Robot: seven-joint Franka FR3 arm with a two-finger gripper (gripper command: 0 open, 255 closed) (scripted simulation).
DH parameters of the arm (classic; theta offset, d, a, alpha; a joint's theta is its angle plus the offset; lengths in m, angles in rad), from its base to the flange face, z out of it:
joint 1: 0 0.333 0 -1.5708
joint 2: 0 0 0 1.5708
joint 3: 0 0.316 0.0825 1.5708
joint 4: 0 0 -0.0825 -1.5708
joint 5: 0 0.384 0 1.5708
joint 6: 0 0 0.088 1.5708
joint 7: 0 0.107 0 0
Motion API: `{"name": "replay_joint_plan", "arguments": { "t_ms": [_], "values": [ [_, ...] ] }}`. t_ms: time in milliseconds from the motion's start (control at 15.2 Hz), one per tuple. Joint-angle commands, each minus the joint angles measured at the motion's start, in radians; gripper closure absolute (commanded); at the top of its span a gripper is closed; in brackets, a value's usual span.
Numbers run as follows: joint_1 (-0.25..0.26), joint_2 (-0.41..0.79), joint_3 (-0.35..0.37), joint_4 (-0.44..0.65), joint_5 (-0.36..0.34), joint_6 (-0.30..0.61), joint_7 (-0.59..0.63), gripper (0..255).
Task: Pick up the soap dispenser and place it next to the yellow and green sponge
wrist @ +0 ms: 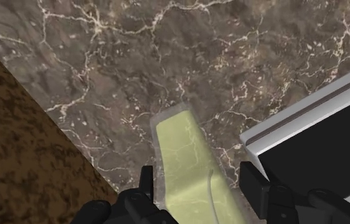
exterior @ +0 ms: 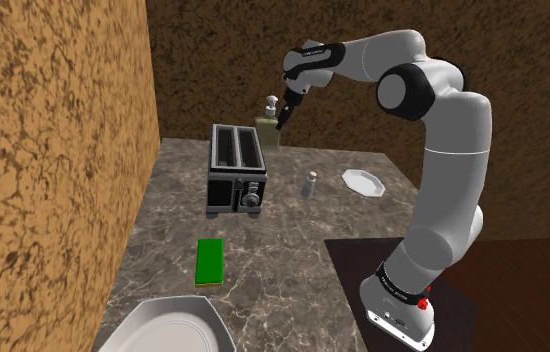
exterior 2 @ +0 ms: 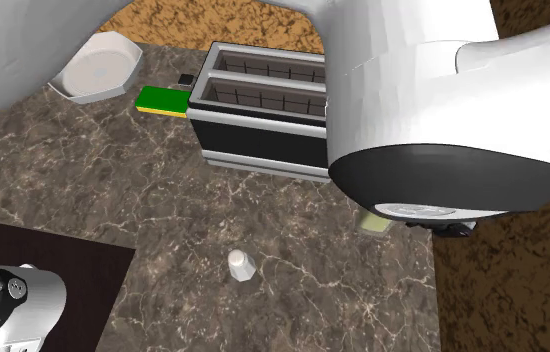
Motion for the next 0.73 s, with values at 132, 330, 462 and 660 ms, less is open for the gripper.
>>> {"name": "replay_joint_plan", "arguments": {
  "t_ms": [132, 330, 462, 660],
  "values": [
    [0.0, -0.017, -0.003, 0.028, -0.008, -0.043, 0.012, 255],
    [0.0, -0.026, -0.006, 0.055, -0.014, -0.078, 0.02, 255],
    [-0.001, -0.031, -0.007, 0.074, -0.017, -0.102, 0.026, 255],
    [-0.002, -0.036, -0.008, 0.106, -0.022, -0.138, 0.034, 255]
  ]
}}
